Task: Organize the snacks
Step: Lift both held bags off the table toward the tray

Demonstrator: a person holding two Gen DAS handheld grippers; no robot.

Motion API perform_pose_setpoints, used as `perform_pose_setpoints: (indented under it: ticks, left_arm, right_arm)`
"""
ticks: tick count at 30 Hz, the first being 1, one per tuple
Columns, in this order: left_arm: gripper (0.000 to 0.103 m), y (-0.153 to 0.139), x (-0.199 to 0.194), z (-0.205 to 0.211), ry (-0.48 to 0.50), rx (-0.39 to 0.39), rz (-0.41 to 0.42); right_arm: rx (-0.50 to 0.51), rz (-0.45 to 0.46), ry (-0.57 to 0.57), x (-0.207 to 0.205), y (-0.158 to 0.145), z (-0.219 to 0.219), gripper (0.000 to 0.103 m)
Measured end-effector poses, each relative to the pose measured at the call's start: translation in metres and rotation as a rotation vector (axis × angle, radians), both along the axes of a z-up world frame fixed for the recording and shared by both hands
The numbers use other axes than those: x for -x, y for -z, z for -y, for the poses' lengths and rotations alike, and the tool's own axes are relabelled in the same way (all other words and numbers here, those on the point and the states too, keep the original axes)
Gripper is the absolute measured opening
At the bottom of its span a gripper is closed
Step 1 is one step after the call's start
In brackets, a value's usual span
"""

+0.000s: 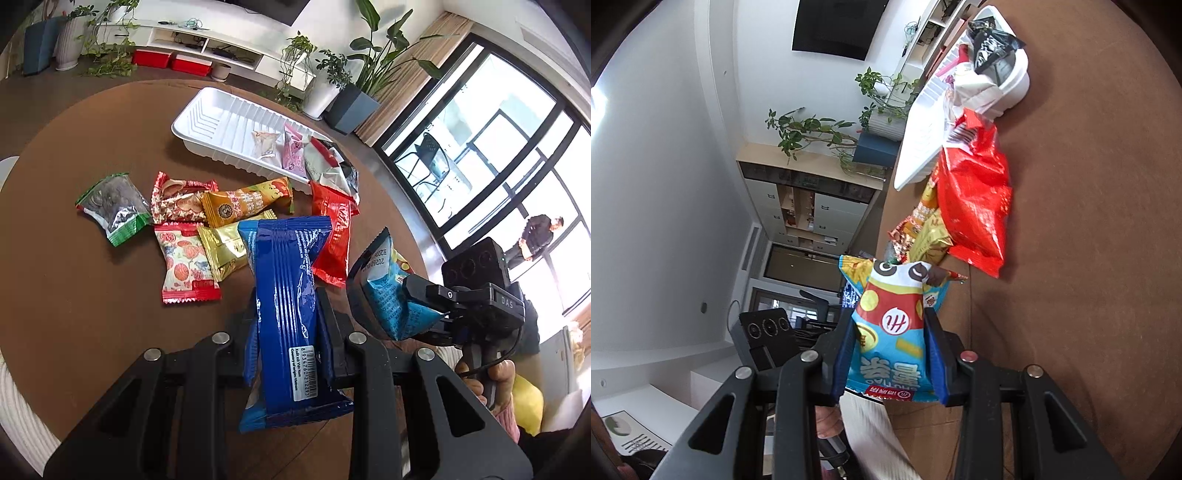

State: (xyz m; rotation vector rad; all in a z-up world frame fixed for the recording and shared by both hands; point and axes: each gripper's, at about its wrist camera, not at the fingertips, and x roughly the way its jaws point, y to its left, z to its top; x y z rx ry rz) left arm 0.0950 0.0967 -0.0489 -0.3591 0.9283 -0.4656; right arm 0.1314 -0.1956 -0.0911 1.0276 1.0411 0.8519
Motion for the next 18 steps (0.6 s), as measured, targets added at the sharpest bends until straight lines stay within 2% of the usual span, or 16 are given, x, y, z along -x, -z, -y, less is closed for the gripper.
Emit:
perform_pose_setpoints:
  ticks: [18]
  left_arm:
    - [0.024,-0.027,-0.051,-0.007,-0.029,0.015,0.041]
  right_arm:
    - [-0.02,0.055,0.055,-0.04,-0.024,0.001,0.039]
